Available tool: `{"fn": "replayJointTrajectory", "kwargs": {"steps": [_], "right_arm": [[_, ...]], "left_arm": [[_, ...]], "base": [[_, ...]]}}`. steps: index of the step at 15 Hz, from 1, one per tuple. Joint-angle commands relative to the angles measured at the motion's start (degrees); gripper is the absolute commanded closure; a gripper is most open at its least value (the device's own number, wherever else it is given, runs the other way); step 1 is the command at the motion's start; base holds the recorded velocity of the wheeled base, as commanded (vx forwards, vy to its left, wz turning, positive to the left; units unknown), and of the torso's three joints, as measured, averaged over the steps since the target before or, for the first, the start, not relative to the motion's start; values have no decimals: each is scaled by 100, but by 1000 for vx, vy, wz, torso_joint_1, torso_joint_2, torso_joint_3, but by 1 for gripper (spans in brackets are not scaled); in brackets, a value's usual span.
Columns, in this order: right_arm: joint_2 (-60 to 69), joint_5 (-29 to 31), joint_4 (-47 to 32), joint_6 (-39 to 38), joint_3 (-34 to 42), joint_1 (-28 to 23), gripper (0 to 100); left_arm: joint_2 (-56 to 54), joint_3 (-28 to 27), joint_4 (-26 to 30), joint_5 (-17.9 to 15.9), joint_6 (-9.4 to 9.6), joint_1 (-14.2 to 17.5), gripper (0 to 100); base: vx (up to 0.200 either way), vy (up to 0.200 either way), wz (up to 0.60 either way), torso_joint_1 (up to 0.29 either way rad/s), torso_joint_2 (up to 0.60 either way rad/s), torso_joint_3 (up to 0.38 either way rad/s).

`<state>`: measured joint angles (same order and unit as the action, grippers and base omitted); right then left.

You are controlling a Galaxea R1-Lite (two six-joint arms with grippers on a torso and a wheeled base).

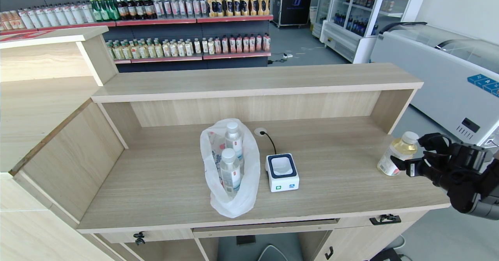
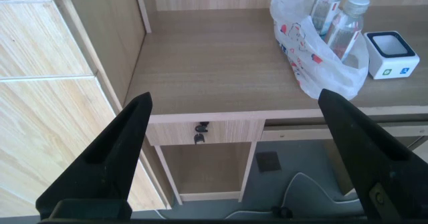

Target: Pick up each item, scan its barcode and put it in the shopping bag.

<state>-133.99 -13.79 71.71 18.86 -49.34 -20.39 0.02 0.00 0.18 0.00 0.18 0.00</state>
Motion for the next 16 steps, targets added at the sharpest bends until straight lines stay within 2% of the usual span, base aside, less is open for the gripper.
{"fn": "replayJointTrajectory", "kwargs": {"steps": [1,8,16], "right_arm": [[-189,-1,10,21,-173,0,0],[-664,-168,397,21,-463,203,0],[-1121,-168,388,118,-990,220,0]], "left_arm": [[-2,0,-1,0,-1,0,0],[-2,0,-1,0,-1,0,0],[-2,0,-1,0,-1,0,0]], "base": [[0,0,0,0,0,0],[0,0,0,0,0,0],[0,0,0,0,0,0]]}}
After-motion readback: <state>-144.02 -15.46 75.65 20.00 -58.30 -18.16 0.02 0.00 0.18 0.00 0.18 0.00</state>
